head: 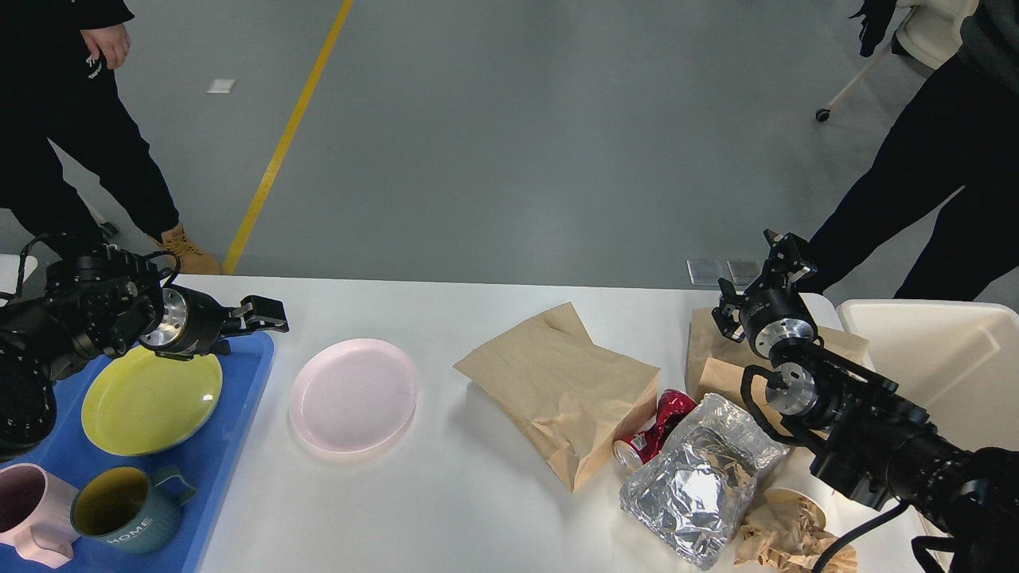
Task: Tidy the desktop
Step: 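Raise the left gripper and move it toward the pink plate, then reach the left gripper to the edge of the pink plate, then grip the pink plate rim with the left gripper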
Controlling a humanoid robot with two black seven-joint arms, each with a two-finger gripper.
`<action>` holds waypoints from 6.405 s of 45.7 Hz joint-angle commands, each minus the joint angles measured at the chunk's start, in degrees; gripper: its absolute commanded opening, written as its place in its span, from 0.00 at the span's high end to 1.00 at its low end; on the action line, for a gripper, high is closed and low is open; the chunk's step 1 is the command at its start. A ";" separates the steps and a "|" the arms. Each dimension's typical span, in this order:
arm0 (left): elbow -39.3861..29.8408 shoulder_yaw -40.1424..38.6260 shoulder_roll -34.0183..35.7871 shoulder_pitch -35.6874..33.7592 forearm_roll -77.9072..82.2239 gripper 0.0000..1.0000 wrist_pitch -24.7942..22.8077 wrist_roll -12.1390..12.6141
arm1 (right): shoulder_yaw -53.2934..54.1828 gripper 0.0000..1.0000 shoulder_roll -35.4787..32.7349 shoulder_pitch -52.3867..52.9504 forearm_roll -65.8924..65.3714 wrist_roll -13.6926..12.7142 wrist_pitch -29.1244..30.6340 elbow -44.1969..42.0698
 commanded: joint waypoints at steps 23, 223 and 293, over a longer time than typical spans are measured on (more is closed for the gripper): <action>-0.04 -1.29 5.37 -1.01 -0.09 0.04 -0.34 -0.79 | 0.00 0.00 0.00 0.00 0.05 0.00 0.00 0.00; -11.46 -2.61 -1.22 0.83 0.79 0.05 -7.20 0.00 | 0.00 0.00 0.00 0.00 0.05 0.00 0.00 0.00; -11.55 -10.52 -2.54 2.77 -0.26 0.48 -1.13 16.53 | 0.00 0.00 0.00 0.00 0.05 0.00 0.00 0.00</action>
